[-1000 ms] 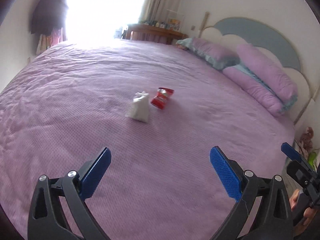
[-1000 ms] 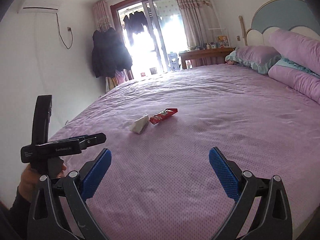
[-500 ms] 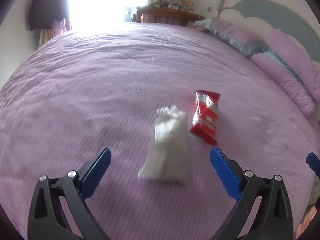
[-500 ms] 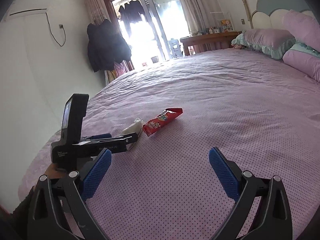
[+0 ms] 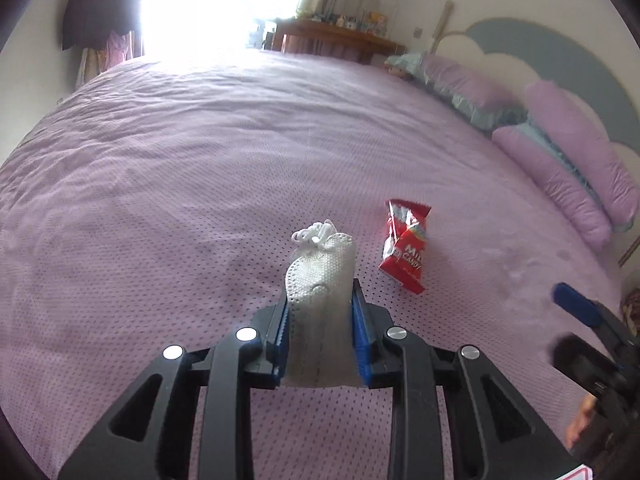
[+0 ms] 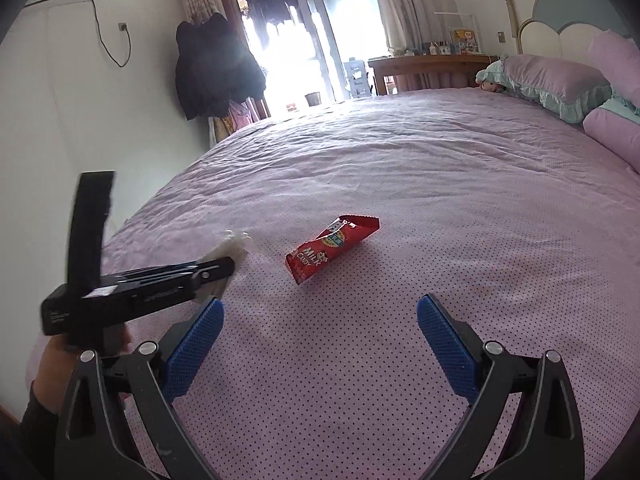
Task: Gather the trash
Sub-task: 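Grasp the white mask with the left tool while the right tool grasps the red Milk Candy wrapper, then carry the mask and wrapper to the yellow bin and open both tools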
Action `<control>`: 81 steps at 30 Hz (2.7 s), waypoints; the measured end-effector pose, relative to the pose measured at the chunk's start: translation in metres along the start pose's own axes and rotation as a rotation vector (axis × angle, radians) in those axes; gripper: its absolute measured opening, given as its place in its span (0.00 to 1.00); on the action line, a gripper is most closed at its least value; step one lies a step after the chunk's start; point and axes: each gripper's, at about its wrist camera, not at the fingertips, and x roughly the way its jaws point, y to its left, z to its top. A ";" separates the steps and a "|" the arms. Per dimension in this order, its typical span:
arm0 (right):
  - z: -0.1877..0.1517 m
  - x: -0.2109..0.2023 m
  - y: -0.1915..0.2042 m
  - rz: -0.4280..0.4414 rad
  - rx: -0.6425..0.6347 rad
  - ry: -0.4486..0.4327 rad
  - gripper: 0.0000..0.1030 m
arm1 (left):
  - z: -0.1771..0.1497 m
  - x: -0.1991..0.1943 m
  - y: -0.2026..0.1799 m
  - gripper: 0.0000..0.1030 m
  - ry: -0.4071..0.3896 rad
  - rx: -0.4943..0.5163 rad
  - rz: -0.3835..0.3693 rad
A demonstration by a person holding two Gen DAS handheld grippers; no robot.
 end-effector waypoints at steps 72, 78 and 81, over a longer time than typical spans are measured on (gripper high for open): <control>-0.359 -0.363 -0.102 -0.384 0.587 0.031 0.34 | -0.361 -0.081 -0.352 0.26 0.539 0.627 -0.681; -0.395 -0.372 -0.116 -0.399 0.651 0.048 0.34 | -0.401 -0.051 -0.384 0.28 0.640 0.675 -0.671; -0.411 -0.374 -0.127 -0.394 0.679 0.056 0.34 | -0.414 -0.036 -0.399 0.46 0.658 0.703 -0.637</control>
